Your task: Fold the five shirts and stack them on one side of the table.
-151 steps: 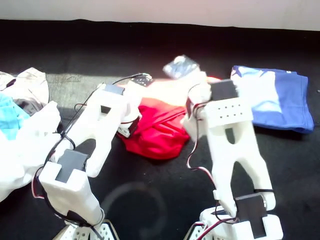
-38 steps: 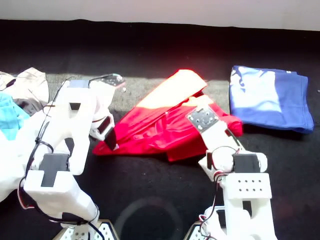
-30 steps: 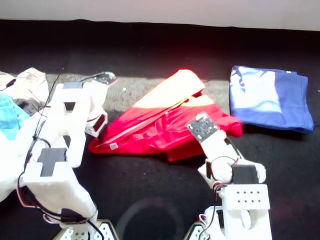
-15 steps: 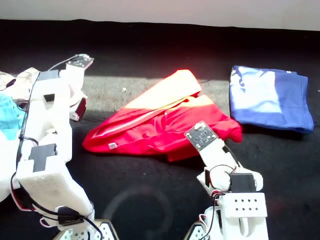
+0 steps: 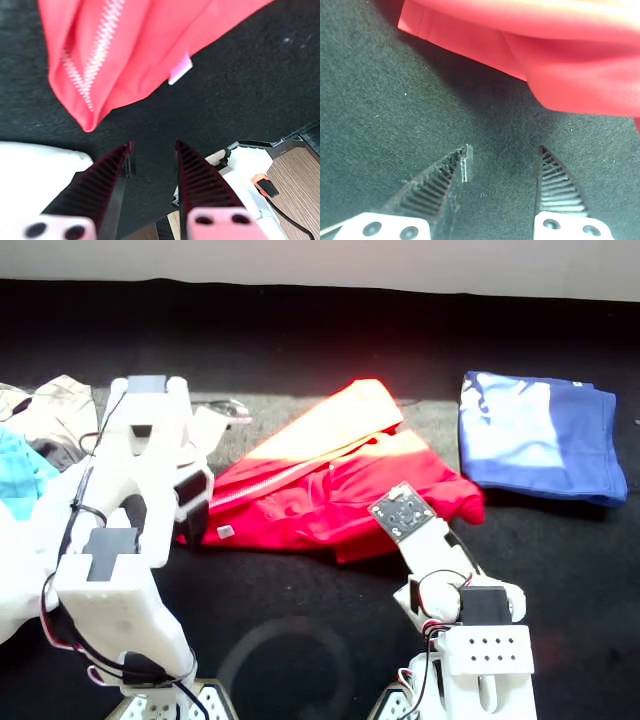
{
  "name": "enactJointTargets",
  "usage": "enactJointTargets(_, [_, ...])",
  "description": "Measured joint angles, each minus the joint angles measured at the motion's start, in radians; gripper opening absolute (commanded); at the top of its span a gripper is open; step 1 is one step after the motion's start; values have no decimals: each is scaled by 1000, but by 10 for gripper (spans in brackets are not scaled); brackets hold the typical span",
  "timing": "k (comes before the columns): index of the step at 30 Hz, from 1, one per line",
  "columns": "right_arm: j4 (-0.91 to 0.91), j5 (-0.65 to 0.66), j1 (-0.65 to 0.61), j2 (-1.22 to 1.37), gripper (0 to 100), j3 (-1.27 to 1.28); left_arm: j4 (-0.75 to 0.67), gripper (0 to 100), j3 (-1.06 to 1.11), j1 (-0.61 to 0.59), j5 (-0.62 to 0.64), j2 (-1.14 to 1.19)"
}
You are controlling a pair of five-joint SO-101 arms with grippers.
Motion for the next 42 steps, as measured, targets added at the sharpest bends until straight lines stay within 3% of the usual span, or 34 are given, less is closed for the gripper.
enactJointTargets(3, [0,0,0,0,201,0,-32,136,35,14,0,0])
enactJointTargets(10, [0,0,0,0,201,2,-310,136,52,-20,68,2])
enactJointTargets(14, [0,0,0,0,201,2,-391,136,52,-58,78,91])
enactJointTargets(21, [0,0,0,0,201,2,-393,139,-115,-129,166,186])
enactJointTargets(29, [0,0,0,0,201,2,-195,140,-267,-166,147,192])
enactJointTargets(42, [0,0,0,0,201,2,-176,140,-235,-166,112,198])
